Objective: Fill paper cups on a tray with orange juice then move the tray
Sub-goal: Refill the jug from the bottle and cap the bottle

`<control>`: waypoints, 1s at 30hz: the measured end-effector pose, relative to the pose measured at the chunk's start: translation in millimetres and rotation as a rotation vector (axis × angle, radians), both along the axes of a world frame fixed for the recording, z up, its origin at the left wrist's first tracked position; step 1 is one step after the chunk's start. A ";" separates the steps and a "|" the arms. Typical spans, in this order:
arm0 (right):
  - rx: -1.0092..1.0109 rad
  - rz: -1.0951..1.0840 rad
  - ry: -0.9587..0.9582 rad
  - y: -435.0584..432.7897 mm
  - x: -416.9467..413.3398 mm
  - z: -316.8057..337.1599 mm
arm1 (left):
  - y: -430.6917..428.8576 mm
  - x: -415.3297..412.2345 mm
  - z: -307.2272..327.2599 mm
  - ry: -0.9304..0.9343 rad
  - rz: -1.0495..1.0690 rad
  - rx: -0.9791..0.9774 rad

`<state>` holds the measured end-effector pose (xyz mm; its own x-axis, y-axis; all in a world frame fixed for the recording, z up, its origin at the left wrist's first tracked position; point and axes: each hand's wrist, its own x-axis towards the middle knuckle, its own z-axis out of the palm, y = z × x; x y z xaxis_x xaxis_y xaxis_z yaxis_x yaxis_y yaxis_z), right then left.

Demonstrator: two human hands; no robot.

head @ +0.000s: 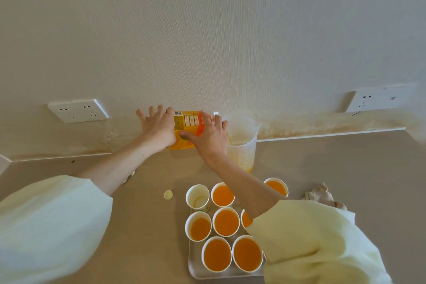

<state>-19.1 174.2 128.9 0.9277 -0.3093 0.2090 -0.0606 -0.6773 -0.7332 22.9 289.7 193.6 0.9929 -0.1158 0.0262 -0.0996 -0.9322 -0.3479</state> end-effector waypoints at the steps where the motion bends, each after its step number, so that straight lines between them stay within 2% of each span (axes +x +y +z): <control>1: -0.001 0.001 0.001 0.1 -0.3 0.5 | -0.2 0.0 -0.1 0.002 0.007 0.003; 19: -0.004 0.009 0.013 -1.2 -0.5 0.9 | 0.1 2.0 -0.6 -0.011 0.001 0.003; 30: -0.082 0.050 -0.001 2.7 -2.2 -2.2 | 11.7 -2.5 -14.6 0.046 0.044 -0.048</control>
<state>-21.4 176.9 126.7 0.9412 -0.2448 0.2330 -0.0246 -0.7374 -0.6750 20.3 301.4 179.0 0.9973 -0.0716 -0.0150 -0.0728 -0.9516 -0.2986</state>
